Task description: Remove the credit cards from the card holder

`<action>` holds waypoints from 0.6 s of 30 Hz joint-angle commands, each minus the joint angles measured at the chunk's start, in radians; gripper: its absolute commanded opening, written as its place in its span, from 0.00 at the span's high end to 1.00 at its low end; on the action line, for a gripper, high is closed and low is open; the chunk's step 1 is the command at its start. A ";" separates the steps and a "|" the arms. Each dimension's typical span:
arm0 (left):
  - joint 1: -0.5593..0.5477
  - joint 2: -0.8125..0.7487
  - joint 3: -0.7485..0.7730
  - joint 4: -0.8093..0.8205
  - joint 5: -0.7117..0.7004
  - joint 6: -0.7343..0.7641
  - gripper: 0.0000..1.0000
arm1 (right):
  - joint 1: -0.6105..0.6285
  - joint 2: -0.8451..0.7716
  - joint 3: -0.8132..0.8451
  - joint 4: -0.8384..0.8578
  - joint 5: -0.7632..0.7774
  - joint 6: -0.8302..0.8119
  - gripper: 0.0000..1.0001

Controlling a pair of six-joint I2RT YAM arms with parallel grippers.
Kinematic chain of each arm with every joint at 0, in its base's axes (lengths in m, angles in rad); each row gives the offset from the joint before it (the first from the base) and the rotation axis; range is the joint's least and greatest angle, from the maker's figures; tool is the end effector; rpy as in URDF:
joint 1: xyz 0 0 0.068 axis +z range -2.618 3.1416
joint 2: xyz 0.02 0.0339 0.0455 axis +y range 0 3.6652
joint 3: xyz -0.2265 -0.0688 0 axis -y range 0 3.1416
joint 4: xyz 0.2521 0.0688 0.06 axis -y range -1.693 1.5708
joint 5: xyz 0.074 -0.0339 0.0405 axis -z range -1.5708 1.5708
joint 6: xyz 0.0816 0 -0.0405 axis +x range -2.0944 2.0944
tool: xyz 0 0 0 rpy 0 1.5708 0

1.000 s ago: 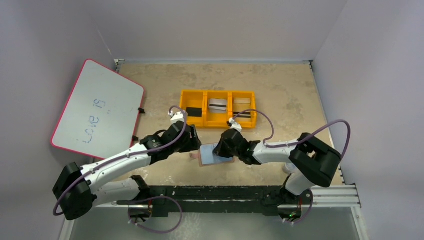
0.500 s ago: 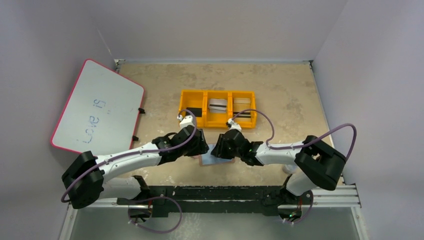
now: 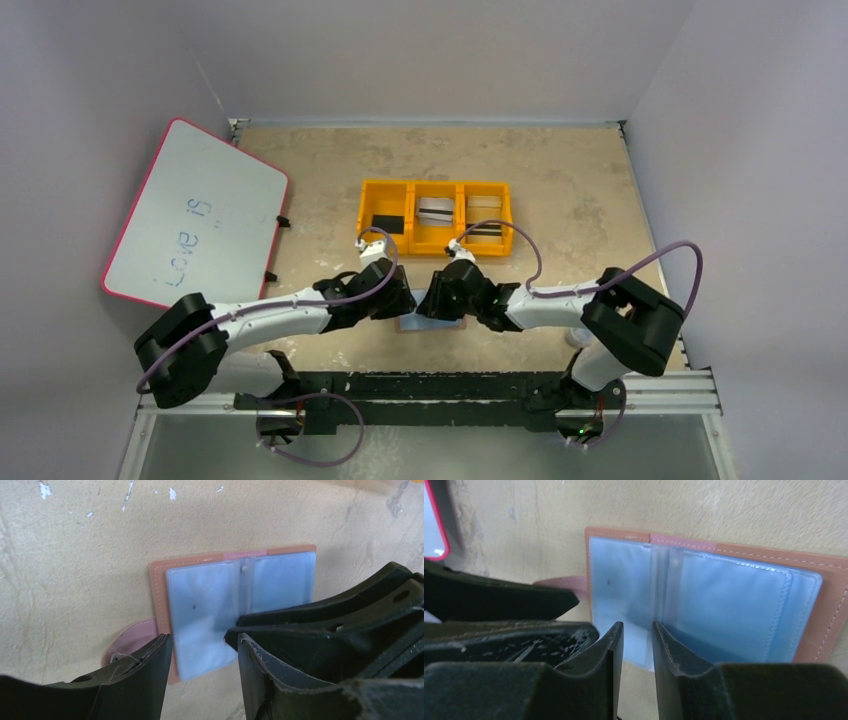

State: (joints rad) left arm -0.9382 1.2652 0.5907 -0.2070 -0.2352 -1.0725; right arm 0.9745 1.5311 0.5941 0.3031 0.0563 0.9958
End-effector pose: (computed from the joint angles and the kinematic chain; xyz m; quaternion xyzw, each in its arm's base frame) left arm 0.1831 -0.2176 0.1006 -0.1023 0.9299 -0.2241 0.2730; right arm 0.1913 0.2737 0.0801 0.0222 0.8917 0.3622 0.2704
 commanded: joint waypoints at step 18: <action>-0.006 0.000 -0.038 0.168 0.064 -0.036 0.54 | -0.062 -0.003 -0.169 0.371 -0.157 0.185 0.80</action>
State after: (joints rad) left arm -0.9386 1.3029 0.5522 -0.0673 -0.1593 -1.0931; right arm 0.9150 1.5532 0.4236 0.6445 -0.0990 1.1687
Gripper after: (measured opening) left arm 0.465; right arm 0.210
